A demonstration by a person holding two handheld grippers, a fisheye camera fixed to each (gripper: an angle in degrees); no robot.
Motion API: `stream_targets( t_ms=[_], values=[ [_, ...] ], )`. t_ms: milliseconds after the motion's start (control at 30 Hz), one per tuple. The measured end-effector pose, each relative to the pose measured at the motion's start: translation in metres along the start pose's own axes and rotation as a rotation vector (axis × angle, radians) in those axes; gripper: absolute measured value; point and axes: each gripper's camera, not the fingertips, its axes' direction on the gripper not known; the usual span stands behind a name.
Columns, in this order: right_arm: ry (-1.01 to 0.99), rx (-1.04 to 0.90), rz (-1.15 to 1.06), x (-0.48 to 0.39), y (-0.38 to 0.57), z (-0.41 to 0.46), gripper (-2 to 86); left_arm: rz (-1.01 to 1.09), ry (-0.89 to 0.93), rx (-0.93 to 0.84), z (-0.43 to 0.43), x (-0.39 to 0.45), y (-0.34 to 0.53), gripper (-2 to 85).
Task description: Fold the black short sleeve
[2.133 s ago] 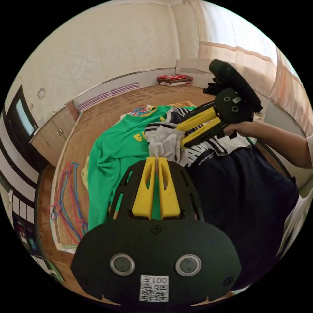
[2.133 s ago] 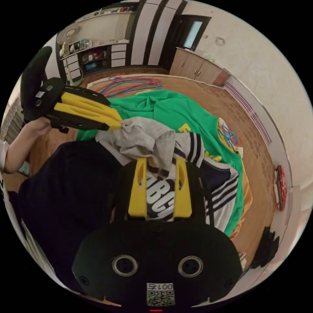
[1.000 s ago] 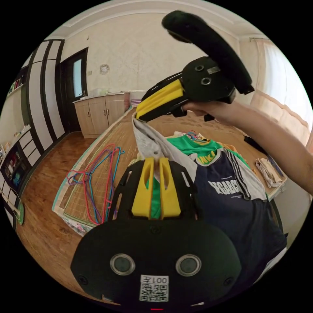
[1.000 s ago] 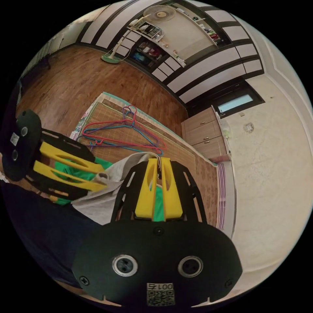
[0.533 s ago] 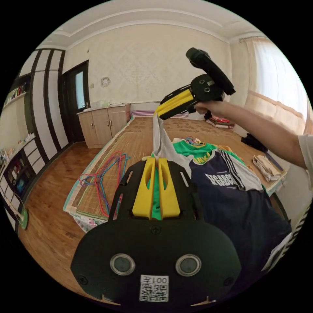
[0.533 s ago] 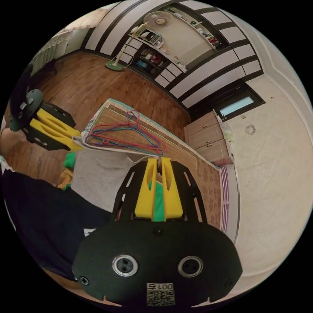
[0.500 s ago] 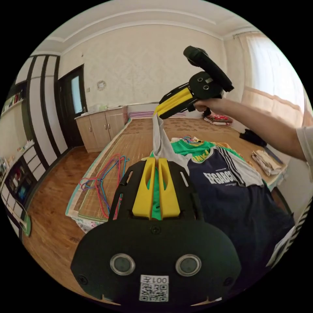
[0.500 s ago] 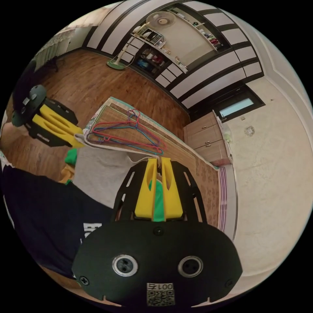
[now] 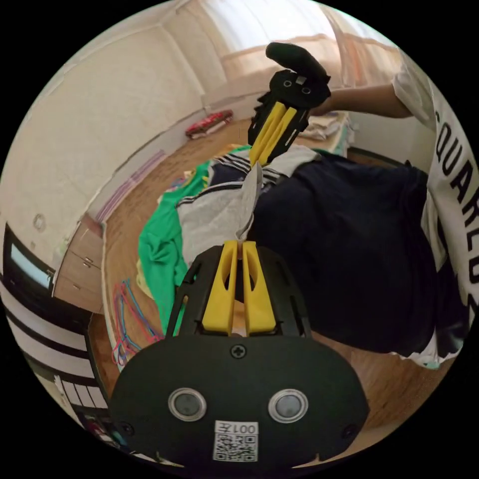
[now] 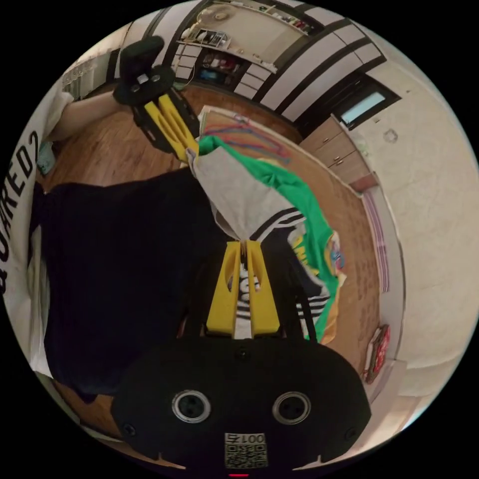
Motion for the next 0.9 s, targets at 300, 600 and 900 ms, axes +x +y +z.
stream_targets(
  t_ms=[300, 600, 900],
  values=[
    [-0.198, -0.102, 0.095, 0.006, 0.057, 0.033, 3.9, -0.022, 0.01, -0.201, 0.022, 0.043, 0.004, -0.8],
    [-0.135, -0.005, 0.456, 0.144, 0.045, 0.075, 9.8, -0.147, -0.102, -0.198, 0.046, 0.001, -0.001, 7.1],
    [-0.382, -0.115, 0.695, 0.219, 0.02, 0.196, 7.4, -0.079, -0.089, -0.182, 0.071, 0.009, 0.012, 1.2]
  ],
)
